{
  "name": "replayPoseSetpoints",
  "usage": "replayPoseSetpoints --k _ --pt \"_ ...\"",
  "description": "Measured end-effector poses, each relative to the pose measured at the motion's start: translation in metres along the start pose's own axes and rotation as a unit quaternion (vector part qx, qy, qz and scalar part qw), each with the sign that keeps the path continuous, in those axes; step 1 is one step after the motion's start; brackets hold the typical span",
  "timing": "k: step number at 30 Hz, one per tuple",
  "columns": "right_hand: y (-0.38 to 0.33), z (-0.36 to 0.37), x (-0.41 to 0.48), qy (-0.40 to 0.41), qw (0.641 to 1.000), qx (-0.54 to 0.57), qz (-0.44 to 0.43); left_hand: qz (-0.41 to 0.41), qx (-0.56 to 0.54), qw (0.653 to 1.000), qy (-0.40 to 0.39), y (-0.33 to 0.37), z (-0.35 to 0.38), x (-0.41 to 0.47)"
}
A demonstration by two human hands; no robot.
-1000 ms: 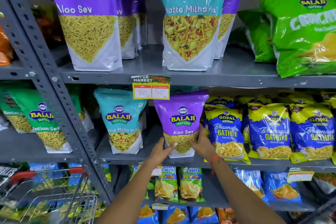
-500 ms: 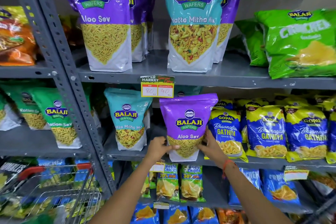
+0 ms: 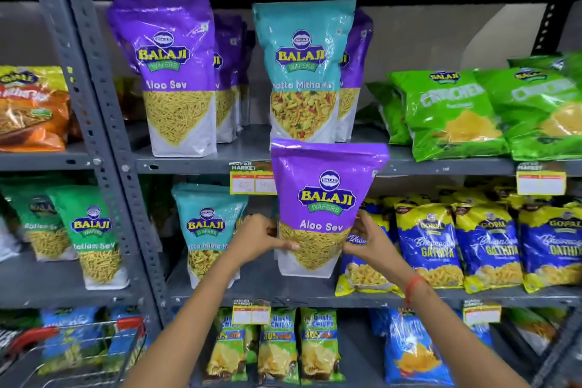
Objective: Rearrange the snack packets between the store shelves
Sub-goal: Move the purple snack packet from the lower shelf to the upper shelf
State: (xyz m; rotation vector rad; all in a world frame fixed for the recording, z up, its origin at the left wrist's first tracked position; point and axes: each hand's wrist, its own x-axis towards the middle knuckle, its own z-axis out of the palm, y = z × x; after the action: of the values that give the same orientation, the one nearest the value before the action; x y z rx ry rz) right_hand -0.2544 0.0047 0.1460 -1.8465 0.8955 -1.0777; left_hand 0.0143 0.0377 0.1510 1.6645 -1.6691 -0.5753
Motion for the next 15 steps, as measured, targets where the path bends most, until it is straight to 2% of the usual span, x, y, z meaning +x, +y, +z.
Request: replayPoseSetpoints --k 2,8,15 --pt "-0.02 -0.009 0.003 0.006 1.0 0.002 -0.023 0.024 0.001 0.999 0.033 0.022 -0.01 -0.002" --pt "-0.077 -0.042 0.028 0.067 0.994 0.042 -0.072 0.087 -0.062 0.992 0.06 0.064 -0.038 0.034" --pt "-0.127 -0.095 0.068 0.15 0.981 0.059 -0.109 0.149 -0.088 0.977 0.124 0.151 -0.06 0.07"
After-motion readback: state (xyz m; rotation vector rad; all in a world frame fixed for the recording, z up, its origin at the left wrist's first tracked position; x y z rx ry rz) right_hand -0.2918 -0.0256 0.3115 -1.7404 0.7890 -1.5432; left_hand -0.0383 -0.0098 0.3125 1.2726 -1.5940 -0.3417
